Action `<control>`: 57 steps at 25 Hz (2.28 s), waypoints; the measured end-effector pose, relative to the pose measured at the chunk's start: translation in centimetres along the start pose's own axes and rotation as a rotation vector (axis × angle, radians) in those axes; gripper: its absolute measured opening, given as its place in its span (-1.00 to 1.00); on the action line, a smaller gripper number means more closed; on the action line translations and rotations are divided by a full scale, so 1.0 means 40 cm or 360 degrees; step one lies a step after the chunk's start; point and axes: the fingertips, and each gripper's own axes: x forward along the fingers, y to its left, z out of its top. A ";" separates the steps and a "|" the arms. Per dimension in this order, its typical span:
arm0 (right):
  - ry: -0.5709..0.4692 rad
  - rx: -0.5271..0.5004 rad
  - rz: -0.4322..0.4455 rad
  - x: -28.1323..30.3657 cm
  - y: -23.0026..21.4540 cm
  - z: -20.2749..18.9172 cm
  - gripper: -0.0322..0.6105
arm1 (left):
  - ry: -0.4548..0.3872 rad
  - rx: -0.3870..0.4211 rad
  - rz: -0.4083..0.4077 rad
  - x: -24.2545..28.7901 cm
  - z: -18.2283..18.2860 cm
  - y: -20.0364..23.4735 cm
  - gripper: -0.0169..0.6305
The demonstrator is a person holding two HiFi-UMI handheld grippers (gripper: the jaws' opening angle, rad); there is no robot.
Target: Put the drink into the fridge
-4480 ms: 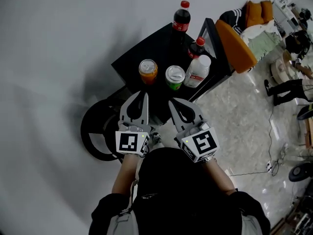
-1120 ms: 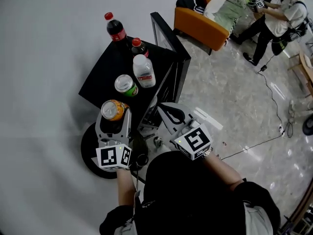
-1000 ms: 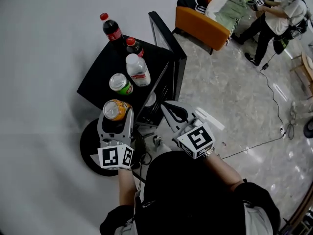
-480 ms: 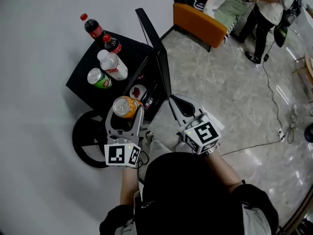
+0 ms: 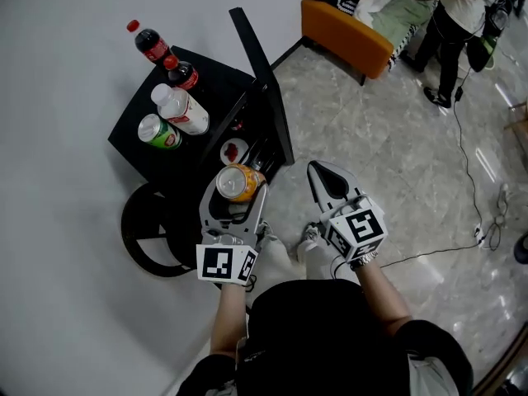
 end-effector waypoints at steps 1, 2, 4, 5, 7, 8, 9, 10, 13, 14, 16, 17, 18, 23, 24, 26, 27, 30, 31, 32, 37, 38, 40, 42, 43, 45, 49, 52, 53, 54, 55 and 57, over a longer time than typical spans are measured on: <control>0.0010 0.0002 -0.0010 0.005 -0.013 -0.009 -0.86 | 0.0009 0.0001 -0.0007 0.012 -0.011 -0.002 0.07; 0.0023 0.0002 -0.0019 0.010 -0.025 -0.021 -0.86 | 0.0022 -0.0003 -0.0014 0.023 -0.024 -0.003 0.07; 0.0053 -0.0003 -0.0038 0.023 -0.046 -0.046 -0.86 | 0.0052 -0.0010 -0.0035 0.046 -0.056 -0.002 0.07; 0.0065 -0.0005 -0.0047 0.031 -0.056 -0.059 -0.86 | 0.0065 -0.0012 -0.0048 0.058 -0.074 0.000 0.07; 0.0078 -0.0003 -0.0059 0.050 -0.070 -0.087 -0.86 | 0.0086 -0.0014 -0.0076 0.080 -0.112 0.010 0.07; 0.0082 0.0000 -0.0063 0.060 -0.075 -0.103 -0.86 | 0.0093 -0.0011 -0.0090 0.092 -0.131 0.016 0.07; 0.0082 0.0004 -0.0065 0.070 -0.079 -0.118 -0.86 | 0.0096 -0.0004 -0.0104 0.103 -0.149 0.023 0.07; 0.0083 0.0008 -0.0067 0.080 -0.082 -0.134 -0.86 | 0.0096 0.0003 -0.0116 0.113 -0.165 0.029 0.07; 0.0106 0.0016 -0.0075 0.103 -0.081 -0.182 -0.86 | 0.0094 0.0002 -0.0135 0.123 -0.201 0.041 0.07; 0.0122 0.0021 -0.0077 0.107 -0.080 -0.201 -0.86 | 0.0105 -0.0007 -0.0135 0.122 -0.214 0.042 0.07; 0.0142 0.0039 -0.0085 0.120 -0.084 -0.240 -0.86 | 0.0127 -0.0021 -0.0144 0.129 -0.251 0.047 0.07; 0.0142 0.0048 -0.0094 0.131 -0.089 -0.258 -0.86 | 0.0133 -0.0026 -0.0155 0.139 -0.272 0.052 0.07; 0.0139 0.0053 -0.0101 0.143 -0.091 -0.276 -0.86 | 0.0139 -0.0034 -0.0165 0.148 -0.293 0.059 0.07; 0.0149 0.0012 -0.0082 0.181 -0.075 -0.361 -0.86 | 0.0198 -0.0087 -0.0161 0.159 -0.412 0.084 0.07; 0.0150 -0.0008 -0.0080 0.188 -0.076 -0.377 -0.86 | 0.0205 -0.0095 -0.0158 0.161 -0.436 0.090 0.07; 0.0155 -0.0036 -0.0085 0.202 -0.086 -0.411 -0.86 | 0.0213 -0.0109 -0.0147 0.169 -0.482 0.102 0.07; 0.0162 -0.0039 -0.0091 0.207 -0.094 -0.429 -0.86 | 0.0215 -0.0114 -0.0141 0.173 -0.503 0.108 0.07; 0.0195 -0.0029 -0.0116 0.211 -0.115 -0.488 -0.86 | 0.0241 -0.0112 -0.0131 0.182 -0.571 0.125 0.07; 0.0209 -0.0032 -0.0125 0.212 -0.122 -0.508 -0.86 | 0.0256 -0.0112 -0.0126 0.185 -0.596 0.131 0.07; 0.0221 -0.0038 -0.0131 0.214 -0.130 -0.528 -0.86 | 0.0267 -0.0115 -0.0117 0.188 -0.620 0.140 0.07; 0.0264 -0.0039 -0.0142 0.220 -0.149 -0.617 -0.86 | 0.0254 -0.0138 -0.0070 0.201 -0.696 0.181 0.07; 0.0285 -0.0049 -0.0141 0.217 -0.152 -0.637 -0.86 | 0.0248 -0.0138 -0.0065 0.202 -0.706 0.186 0.07; 0.0321 -0.0063 -0.0131 0.215 -0.154 -0.674 -0.86 | 0.0238 -0.0139 -0.0056 0.203 -0.723 0.193 0.07; 0.0340 -0.0060 -0.0122 0.221 -0.149 -0.707 -0.86 | 0.0235 -0.0132 -0.0056 0.201 -0.739 0.201 0.07; 0.0343 -0.0057 -0.0119 0.226 -0.147 -0.720 -0.86 | 0.0235 -0.0124 -0.0055 0.200 -0.747 0.207 0.07; 0.0344 -0.0065 -0.0113 0.234 -0.144 -0.740 -0.86 | 0.0239 -0.0106 -0.0053 0.200 -0.762 0.219 0.07; 0.0345 -0.0046 -0.0104 0.248 -0.138 -0.756 -0.86 | 0.0189 -0.0087 -0.0028 0.218 -0.774 0.253 0.07; 0.0363 -0.0031 -0.0090 0.256 -0.132 -0.765 -0.86 | 0.0163 -0.0121 0.0047 0.229 -0.793 0.289 0.07; 0.0374 -0.0034 -0.0086 0.258 -0.131 -0.773 -0.86 | 0.0159 -0.0134 0.0078 0.232 -0.801 0.303 0.07; 0.0380 -0.0047 -0.0081 0.260 -0.131 -0.783 -0.86 | 0.0155 -0.0142 0.0107 0.235 -0.810 0.319 0.07; 0.0385 -0.0061 -0.0076 0.265 -0.131 -0.792 -0.86 | 0.0151 -0.0144 0.0137 0.240 -0.818 0.336 0.07; 0.0397 -0.0067 -0.0064 0.277 -0.131 -0.806 -0.86 | 0.0141 -0.0148 0.0197 0.253 -0.827 0.374 0.07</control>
